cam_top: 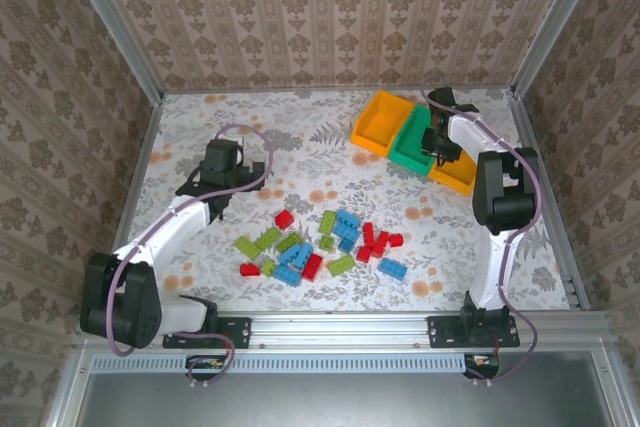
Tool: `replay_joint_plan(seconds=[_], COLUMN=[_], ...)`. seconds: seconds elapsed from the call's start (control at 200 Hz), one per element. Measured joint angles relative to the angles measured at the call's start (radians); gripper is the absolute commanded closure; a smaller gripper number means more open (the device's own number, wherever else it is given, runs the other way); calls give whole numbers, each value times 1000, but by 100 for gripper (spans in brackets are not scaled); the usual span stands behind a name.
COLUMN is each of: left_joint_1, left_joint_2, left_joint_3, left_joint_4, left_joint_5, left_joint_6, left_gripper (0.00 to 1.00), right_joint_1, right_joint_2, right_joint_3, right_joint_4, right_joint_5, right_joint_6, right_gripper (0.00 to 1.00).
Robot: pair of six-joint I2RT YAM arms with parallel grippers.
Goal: Sort the legos into containers by color
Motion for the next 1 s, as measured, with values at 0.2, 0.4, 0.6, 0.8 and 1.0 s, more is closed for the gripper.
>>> replay_joint_plan(seconds=[0.2, 0.4, 0.6, 0.8, 1.0], left_joint_1=[0, 0, 0, 0, 0], left_joint_2=[-7, -8, -10, -23, -23], left_joint_3=[-15, -15, -16, -32, -50], left_joint_4=[-15, -23, -26, -25, -18], left_joint_5=[-20, -28, -31, -31, -30], left_joint_6=[-19, -26, -34, -37, -40], left_gripper=[0, 0, 0, 0, 0], right_joint_1=[79, 177, 238, 257, 269], right_joint_2=[0, 0, -9, -59, -113], right_joint_3=[0, 0, -19, -86, -111], right_joint_4=[14, 22, 40, 55, 52], right_joint_5=[6, -2, -3, -12, -21], right_joint_6=[-10, -16, -16, -22, -69], right_gripper=[76, 77, 77, 76, 34])
